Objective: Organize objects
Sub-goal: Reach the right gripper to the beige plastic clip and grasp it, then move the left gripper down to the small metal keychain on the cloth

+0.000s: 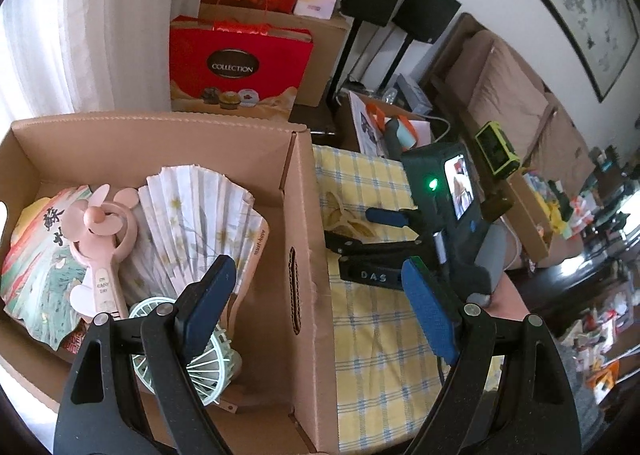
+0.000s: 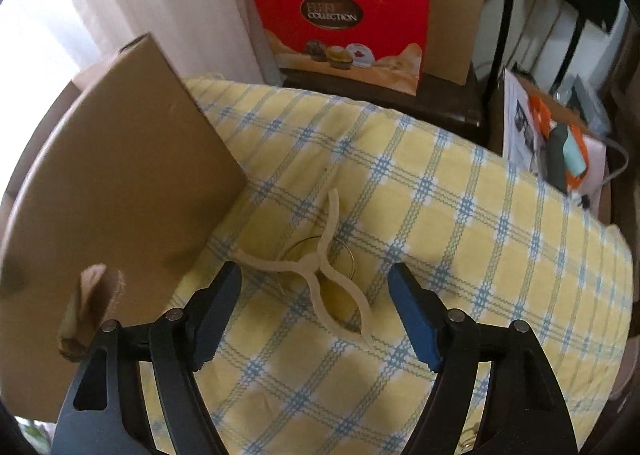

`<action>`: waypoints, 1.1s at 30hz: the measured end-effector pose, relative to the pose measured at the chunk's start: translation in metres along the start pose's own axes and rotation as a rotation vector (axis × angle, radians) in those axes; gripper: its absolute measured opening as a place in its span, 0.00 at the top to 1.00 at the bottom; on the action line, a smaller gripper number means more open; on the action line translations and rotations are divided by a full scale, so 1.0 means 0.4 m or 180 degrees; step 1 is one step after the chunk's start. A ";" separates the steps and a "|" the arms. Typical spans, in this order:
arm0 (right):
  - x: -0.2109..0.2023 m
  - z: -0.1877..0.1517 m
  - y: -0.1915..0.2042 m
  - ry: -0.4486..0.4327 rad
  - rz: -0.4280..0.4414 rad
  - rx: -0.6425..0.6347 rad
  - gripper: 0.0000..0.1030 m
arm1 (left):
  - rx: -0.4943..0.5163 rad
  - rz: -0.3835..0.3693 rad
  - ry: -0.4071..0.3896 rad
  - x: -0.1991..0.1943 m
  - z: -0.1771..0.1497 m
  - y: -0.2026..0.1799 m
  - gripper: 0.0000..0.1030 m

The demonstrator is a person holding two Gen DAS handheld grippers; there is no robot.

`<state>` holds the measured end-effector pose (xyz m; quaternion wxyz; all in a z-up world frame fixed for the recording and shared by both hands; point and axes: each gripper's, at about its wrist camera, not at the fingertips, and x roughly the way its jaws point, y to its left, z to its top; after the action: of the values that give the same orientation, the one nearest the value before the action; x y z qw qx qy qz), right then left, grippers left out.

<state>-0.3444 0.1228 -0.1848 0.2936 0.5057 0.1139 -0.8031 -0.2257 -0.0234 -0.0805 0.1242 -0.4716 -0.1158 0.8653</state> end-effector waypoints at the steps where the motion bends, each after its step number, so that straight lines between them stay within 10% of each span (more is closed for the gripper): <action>1: 0.002 -0.001 0.005 -0.0004 -0.0060 -0.0044 0.33 | -0.0002 -0.0009 0.0006 0.002 -0.001 -0.001 0.19; 3: 0.001 -0.006 0.012 -0.0028 -0.0194 -0.0136 0.57 | -0.0010 -0.0022 0.0015 0.005 -0.003 -0.004 0.19; 33: -0.332 -0.180 -0.104 -0.0373 -0.0323 0.0611 0.60 | 0.0489 0.0103 -0.0010 -0.003 -0.054 -0.220 0.19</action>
<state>-0.2732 0.2380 -0.1058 0.2090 0.4773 0.0446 -0.8524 -0.1974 0.0609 -0.0630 0.1458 -0.4612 -0.0417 0.8743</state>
